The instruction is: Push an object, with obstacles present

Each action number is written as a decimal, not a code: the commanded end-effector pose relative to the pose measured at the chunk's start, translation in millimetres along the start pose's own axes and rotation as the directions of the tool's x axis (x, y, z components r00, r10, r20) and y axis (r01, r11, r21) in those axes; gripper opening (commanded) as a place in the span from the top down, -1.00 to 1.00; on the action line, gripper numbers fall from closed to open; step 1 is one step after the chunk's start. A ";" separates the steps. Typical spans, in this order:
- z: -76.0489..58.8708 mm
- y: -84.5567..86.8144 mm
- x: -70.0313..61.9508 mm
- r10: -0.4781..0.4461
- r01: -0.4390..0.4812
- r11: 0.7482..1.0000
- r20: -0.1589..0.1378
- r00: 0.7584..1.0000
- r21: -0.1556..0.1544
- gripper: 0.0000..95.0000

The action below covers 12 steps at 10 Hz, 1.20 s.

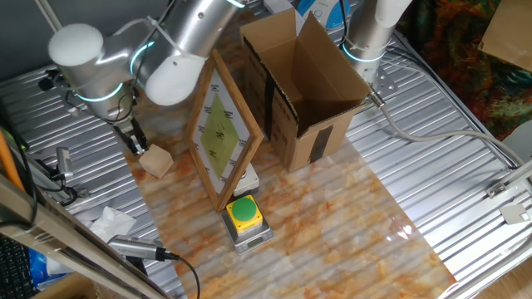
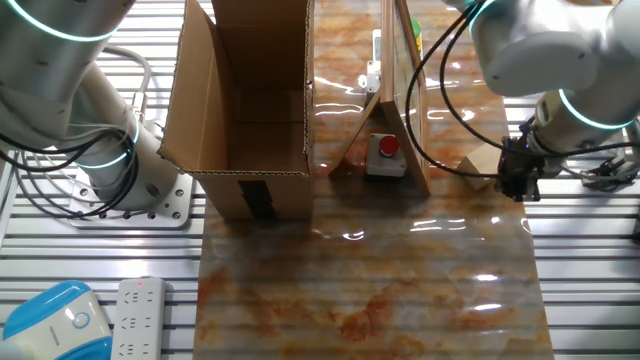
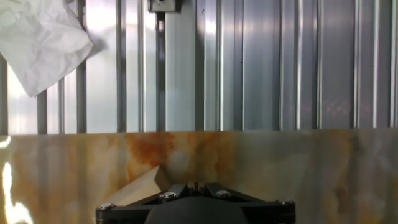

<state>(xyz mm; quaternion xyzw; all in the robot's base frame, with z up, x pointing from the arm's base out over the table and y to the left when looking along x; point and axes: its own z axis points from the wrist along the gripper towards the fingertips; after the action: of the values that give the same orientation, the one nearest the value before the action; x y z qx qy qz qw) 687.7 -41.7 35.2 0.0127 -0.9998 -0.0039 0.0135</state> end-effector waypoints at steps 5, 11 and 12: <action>0.9 0.2 -1.9 0.012 -0.013 0.999 -0.006 1.000 -0.030 1.00; 0.9 0.2 -1.9 -0.012 0.012 1.000 -0.005 1.000 -0.010 1.00; 0.9 0.2 -1.9 -0.025 0.024 1.000 -0.004 1.000 -0.017 1.00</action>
<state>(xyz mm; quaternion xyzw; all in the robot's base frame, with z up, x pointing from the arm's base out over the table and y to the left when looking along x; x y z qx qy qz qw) 689.6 -41.6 33.7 0.0252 -0.9995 -0.0121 0.0144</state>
